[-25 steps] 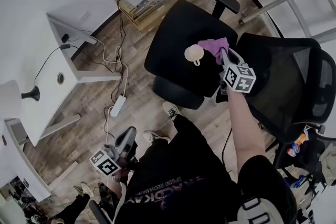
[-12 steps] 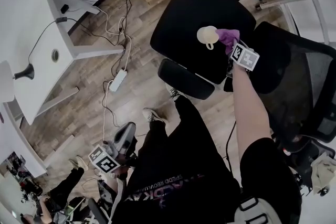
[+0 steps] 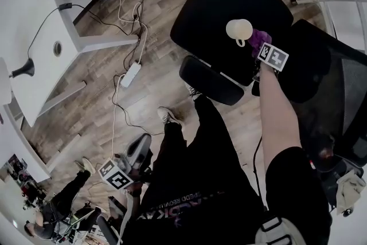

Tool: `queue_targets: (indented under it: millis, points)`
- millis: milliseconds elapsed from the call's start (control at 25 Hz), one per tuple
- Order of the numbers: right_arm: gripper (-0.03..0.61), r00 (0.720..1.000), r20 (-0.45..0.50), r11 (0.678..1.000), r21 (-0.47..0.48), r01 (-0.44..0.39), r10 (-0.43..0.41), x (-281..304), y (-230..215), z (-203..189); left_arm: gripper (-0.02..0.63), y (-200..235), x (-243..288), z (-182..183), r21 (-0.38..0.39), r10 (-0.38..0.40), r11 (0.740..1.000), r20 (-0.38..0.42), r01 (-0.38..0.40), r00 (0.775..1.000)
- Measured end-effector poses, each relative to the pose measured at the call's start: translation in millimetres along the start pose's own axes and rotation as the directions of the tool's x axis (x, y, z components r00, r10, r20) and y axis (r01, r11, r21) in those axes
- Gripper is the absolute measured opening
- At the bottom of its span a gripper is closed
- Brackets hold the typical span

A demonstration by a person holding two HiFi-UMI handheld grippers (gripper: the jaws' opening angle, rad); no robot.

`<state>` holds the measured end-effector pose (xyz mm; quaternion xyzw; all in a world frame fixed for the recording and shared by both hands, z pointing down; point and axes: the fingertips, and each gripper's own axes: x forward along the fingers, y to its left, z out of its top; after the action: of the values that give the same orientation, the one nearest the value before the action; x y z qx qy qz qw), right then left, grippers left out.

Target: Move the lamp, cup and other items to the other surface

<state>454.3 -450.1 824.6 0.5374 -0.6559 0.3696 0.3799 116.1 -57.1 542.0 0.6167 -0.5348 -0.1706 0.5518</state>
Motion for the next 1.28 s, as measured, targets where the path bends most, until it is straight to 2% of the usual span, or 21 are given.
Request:
queue_targets:
  millis: [160,360,560,640,720,840,960,1080,1200,1280]
  points:
    - [0.072,1.0,-0.009,1.0,0.016,-0.015,0.015,3,3,-1,0.0,2,1,-1,-0.007,-0.008,1.0,0.006,0.008,1.0]
    - [0.129,1.0,-0.003,1.0,0.012,-0.023,0.023,-3,7,0,0.0,-1,-3,-3,-0.005,-0.032,0.999,0.032,0.032,0.999]
    - [0.129,0.999,0.048,1.0,0.012,-0.008,0.008,-28,8,11,0.0,-3,-16,1,0.013,-0.062,0.998,0.076,0.061,0.995]
    - [0.114,0.996,0.087,1.0,0.006,0.003,-0.003,-46,8,20,0.0,-5,-23,4,0.023,-0.08,0.997,0.1,0.078,0.992]
    - [0.012,0.99,0.141,1.0,0.0,0.008,-0.008,-70,10,33,0.0,-8,-32,8,0.036,-0.099,0.995,0.124,0.095,0.987]
    - [0.003,0.97,0.232,0.998,-0.02,-0.064,0.067,-105,22,58,0.0,-13,-46,11,0.066,-0.121,0.992,0.163,0.111,0.979]
    - [0.003,0.93,0.317,0.982,-0.088,-0.168,0.188,-141,55,87,-0.001,-15,-63,13,0.101,-0.131,0.989,0.212,0.111,0.969]
    - [0.003,0.868,0.361,0.937,-0.212,-0.279,0.34,-188,125,100,-0.002,-10,-95,17,0.123,-0.135,0.987,0.265,0.106,0.955]
    - [0.003,0.786,0.345,0.844,-0.368,-0.39,0.513,-246,218,93,-0.002,-5,-132,21,0.136,-0.134,0.986,0.323,0.094,0.937]
    - [0.003,0.72,0.304,0.753,-0.48,-0.45,0.624,-290,282,77,-0.002,-2,-155,24,0.145,-0.135,0.986,0.36,0.088,0.923]
